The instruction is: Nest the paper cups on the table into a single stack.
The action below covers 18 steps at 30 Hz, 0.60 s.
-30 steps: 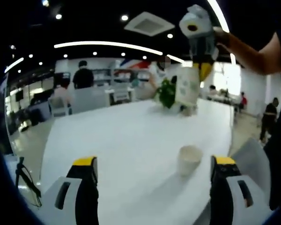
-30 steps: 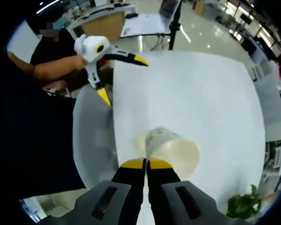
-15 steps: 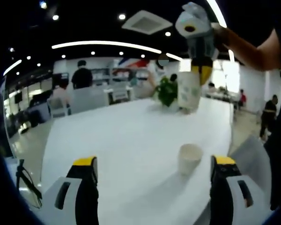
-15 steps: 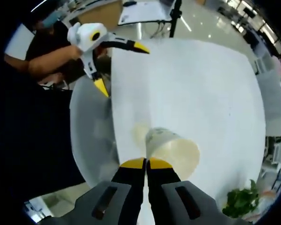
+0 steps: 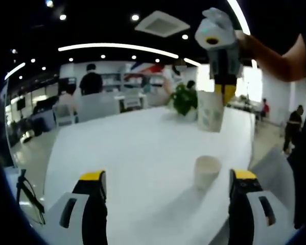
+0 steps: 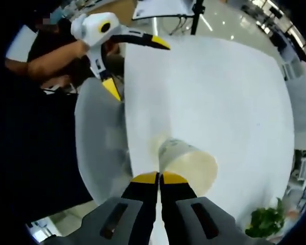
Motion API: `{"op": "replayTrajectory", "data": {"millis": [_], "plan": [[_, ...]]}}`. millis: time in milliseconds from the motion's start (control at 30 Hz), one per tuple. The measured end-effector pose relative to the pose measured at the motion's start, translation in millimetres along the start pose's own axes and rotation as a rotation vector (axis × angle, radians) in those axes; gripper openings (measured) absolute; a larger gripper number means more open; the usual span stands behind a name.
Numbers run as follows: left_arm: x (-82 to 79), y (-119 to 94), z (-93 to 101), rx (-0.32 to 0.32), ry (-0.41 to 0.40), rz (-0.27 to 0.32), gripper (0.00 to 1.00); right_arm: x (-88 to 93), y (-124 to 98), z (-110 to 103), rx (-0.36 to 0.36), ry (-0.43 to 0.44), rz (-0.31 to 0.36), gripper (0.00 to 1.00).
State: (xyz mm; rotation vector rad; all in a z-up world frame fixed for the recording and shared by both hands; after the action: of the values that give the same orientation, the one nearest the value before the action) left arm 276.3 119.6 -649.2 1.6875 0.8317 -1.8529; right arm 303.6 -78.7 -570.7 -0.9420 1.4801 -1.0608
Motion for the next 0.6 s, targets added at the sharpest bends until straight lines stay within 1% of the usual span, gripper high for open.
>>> {"op": "replayTrajectory", "data": {"millis": [33,167,233,333,400,600], "plan": [[0.1,-1,0.5,-0.001,-0.001,0.004,0.99,0.7,4,-2,-0.011,0.007,-0.004,0.0],[3.6,-2,0.8,-0.004,-0.007,0.002,0.99,2.7,14,-2,-0.013,0.008,-0.014,0.0],[3.6,-3,2.0,-0.004,-0.007,0.0,0.99,4.8,21,-5,-0.028,0.014,-0.019,0.0],[2.6,-4,2.3,-0.007,-0.003,0.0,0.99,7.4,30,-6,-0.031,0.016,-0.024,0.0],[2.2,-5,2.5,-0.01,-0.005,0.0,0.99,9.1,35,-6,-0.023,0.012,-0.032,0.0],[1.9,-5,4.0,-0.012,0.001,-0.004,0.98,10.2,42,-8,-0.033,0.014,-0.034,0.0]]}}
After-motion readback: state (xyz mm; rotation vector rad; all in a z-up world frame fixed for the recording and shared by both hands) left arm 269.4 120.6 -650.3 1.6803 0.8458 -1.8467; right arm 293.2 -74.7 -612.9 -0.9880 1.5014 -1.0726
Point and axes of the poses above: the point that each gripper's makers call its tool centre point, and the gripper's own axes: y roughly forward along the fingers, z roughly to its right, x roughly out of its underside, the point moved 5 cm from there along -y, roughly backward along the fingers, and after that the axes turned 12 degrees about z, right-handed, at the moved point
